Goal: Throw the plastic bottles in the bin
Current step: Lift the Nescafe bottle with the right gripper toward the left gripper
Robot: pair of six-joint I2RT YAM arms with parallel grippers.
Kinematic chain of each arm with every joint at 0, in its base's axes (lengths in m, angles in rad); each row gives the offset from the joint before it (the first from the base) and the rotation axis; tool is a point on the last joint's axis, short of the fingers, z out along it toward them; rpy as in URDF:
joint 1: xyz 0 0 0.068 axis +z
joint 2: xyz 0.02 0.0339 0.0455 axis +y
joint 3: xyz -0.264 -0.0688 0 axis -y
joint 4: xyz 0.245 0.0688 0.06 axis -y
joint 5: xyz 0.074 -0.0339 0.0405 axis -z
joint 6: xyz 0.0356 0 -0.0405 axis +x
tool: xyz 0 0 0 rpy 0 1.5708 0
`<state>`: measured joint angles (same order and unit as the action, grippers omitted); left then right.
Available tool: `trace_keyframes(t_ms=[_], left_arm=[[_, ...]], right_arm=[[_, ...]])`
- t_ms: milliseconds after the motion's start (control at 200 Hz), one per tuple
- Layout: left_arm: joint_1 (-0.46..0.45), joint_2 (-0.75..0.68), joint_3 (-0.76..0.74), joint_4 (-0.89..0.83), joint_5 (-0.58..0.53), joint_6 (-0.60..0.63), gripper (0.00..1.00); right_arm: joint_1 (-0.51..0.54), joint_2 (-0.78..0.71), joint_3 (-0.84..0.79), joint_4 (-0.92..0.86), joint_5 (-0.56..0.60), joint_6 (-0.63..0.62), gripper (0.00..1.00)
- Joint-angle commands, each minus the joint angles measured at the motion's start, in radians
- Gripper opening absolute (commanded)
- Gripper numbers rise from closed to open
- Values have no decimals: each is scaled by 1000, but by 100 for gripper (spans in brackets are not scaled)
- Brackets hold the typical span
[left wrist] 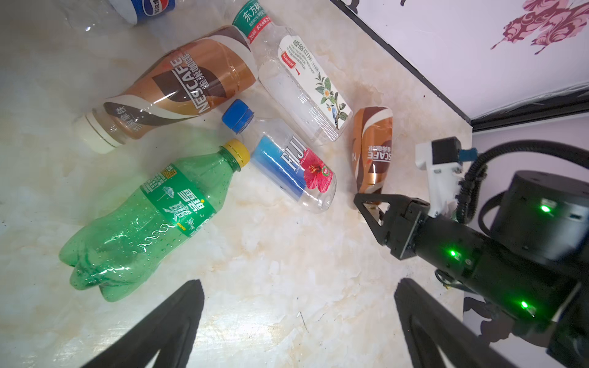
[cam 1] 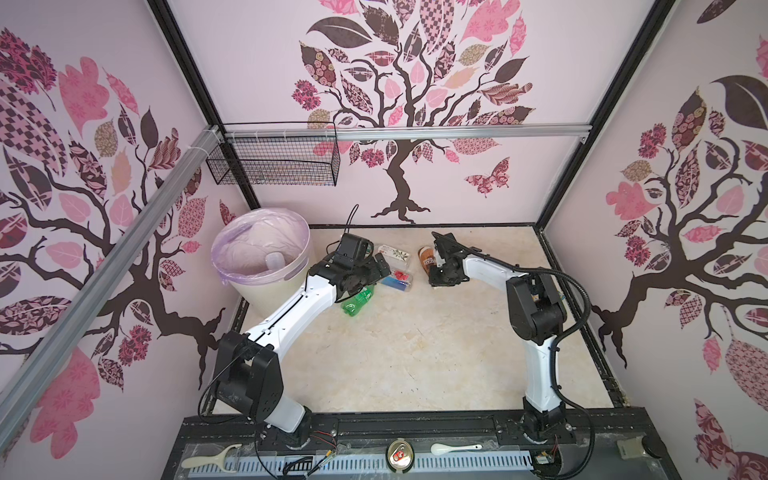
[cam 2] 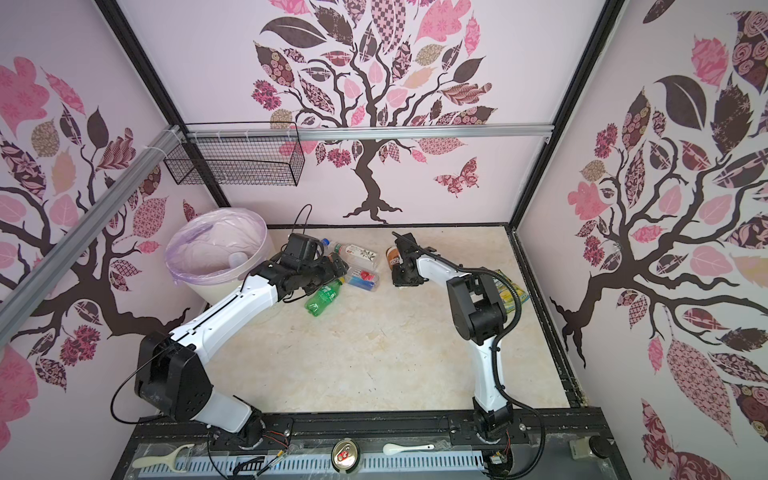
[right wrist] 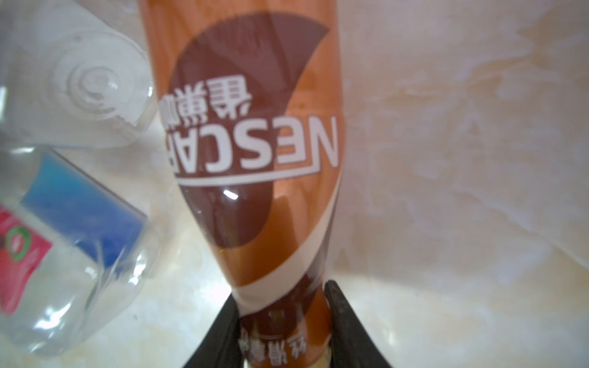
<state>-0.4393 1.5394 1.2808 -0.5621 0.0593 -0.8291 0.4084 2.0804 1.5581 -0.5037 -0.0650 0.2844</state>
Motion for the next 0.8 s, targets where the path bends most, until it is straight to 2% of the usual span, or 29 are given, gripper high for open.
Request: trace_keyframes(t_ms=[0, 280, 515, 795], left_arm=[[13, 47, 58, 34, 49, -39, 98], [13, 179, 206, 93, 186, -57, 98], [11, 205, 263, 151, 216, -98, 98], [-19, 214, 276, 171, 209, -106, 98]], right_arm=[[15, -161, -19, -72, -29, 14, 29], [83, -328, -92, -76, -76, 53, 29], [161, -372, -46, -92, -125, 102, 29], [179, -399, -19, -81, -154, 133, 29]])
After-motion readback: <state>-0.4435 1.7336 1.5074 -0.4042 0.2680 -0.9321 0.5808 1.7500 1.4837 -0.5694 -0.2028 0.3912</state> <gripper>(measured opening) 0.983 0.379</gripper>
